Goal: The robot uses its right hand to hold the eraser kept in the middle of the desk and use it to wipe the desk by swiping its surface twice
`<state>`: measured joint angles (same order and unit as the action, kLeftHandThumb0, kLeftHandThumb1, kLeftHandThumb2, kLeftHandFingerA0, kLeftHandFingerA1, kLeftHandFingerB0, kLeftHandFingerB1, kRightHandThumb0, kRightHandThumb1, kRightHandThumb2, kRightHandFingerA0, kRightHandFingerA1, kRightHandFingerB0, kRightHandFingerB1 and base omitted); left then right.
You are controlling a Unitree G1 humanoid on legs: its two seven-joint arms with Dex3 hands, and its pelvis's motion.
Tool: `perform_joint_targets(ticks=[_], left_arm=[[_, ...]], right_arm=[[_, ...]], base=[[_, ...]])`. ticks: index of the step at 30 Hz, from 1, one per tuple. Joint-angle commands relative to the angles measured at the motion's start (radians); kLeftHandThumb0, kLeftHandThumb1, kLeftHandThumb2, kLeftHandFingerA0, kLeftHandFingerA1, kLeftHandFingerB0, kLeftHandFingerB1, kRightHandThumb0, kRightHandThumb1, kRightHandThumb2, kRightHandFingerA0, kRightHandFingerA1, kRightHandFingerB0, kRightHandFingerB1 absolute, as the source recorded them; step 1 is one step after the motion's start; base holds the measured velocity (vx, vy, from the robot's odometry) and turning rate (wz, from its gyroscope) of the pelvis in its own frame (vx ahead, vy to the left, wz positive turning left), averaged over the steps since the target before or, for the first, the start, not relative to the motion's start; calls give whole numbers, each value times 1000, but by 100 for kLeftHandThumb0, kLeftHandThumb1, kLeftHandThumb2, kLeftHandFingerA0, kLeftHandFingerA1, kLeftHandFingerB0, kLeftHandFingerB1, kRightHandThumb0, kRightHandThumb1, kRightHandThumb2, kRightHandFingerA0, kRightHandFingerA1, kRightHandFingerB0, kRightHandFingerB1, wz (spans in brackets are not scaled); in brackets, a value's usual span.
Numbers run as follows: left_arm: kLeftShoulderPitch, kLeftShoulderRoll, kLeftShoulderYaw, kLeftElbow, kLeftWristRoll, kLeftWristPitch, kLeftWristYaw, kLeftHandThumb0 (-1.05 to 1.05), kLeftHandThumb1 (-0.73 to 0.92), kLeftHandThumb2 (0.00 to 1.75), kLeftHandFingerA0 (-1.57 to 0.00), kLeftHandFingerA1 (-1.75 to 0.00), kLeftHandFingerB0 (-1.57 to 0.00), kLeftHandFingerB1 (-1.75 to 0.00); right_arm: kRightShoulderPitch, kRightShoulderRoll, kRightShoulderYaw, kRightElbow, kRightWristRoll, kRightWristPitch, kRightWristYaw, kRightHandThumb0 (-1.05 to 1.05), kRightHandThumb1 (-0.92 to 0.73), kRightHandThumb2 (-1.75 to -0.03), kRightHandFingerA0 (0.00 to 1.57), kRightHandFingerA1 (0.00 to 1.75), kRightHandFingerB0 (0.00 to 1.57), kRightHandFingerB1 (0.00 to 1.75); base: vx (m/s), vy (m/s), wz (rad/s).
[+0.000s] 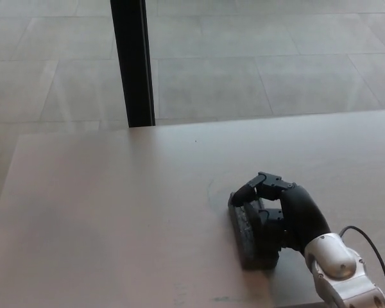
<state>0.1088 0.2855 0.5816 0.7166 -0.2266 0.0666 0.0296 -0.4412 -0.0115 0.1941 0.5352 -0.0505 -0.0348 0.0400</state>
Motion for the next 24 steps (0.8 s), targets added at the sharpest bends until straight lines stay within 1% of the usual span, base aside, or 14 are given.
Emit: perform_joint_targets(ticks=[1,5,6,7,8,10,11,13,14,15,17,19,23,24], left_arm=[[-4,27,-3,7,-6,16,12,-49,73,62,-58,-89,-53,-73],[-7,30,-6,6,-4,15,14,-48,72,62,-59,-90,-53,-73],[-5,29,-4,-3,-8,19,10,-48,53,99,-64,-86,-52,-74],[-6,30,-4,-3,-8,20,11,-49,73,64,-59,-91,-54,-74],[-7,33,-8,0,-5,17,8,-49,54,100,-63,-85,-47,-71],[-7,36,-13,2,-1,14,2,-49,53,99,-65,-86,-50,-73],[-9,36,-13,5,-1,15,4,-49,74,63,-59,-90,-52,-73],[-17,36,-6,16,-6,14,12,-48,52,98,-65,-86,-48,-72],[-16,35,-7,12,-5,12,11,-51,72,62,-59,-91,-54,-74],[-13,34,-8,8,-4,9,10,-49,52,99,-66,-87,-50,-73],[-14,36,-10,15,-1,4,9,-50,73,63,-60,-93,-54,-75],[-12,38,-11,15,1,3,11,-49,54,100,-65,-85,-47,-71],[-9,42,-7,21,-5,4,3,-49,53,99,-65,-86,-49,-72],[-10,41,-4,25,-6,2,9,-48,75,62,-60,-90,-54,-72]], right_arm=[[81,-43,89,106,-124,-147,-3,-39,-70,-88,91,175,77,160],[74,-77,159,139,-189,-188,-13,-40,-72,-87,91,175,72,159],[72,-82,169,145,-198,-190,-17,-42,-73,-84,87,175,71,157],[68,-94,186,151,-219,-203,-26,-42,-72,-85,87,175,71,160],[66,-102,196,150,-228,-205,-26,-42,-71,-89,85,175,71,158],[55,-122,217,149,-251,-201,-30,-42,-68,-95,89,175,73,159],[44,-136,234,158,-273,-204,-38,-43,-70,-92,89,175,73,157],[18,-175,272,177,-335,-184,-63,-40,-72,-87,87,175,74,147],[10,-188,281,176,-349,-160,-65,-41,-78,-73,78,166,74,128],[-1,-212,290,179,-369,-128,-69,-38,-77,-73,76,160,77,117],[-9,-242,298,186,-387,-118,-79,-39,-78,-74,80,162,75,117],[-23,-279,267,228,-359,-97,-81,-37,-73,-80,80,157,72,116],[-30,-333,237,280,-344,-124,-102,-36,-73,-82,85,175,74,155],[-22,-355,211,282,-325,-116,-102,-38,-74,-78,86,175,72,155]], base=[[0,0,0],[0,0,0],[0,0,0],[0,0,0],[0,0,0],[0,0,0],[0,0,0],[0,0,0],[0,0,0],[0,0,0],[0,0,0],[0,0,0],[0,0,0],[0,0,0]])
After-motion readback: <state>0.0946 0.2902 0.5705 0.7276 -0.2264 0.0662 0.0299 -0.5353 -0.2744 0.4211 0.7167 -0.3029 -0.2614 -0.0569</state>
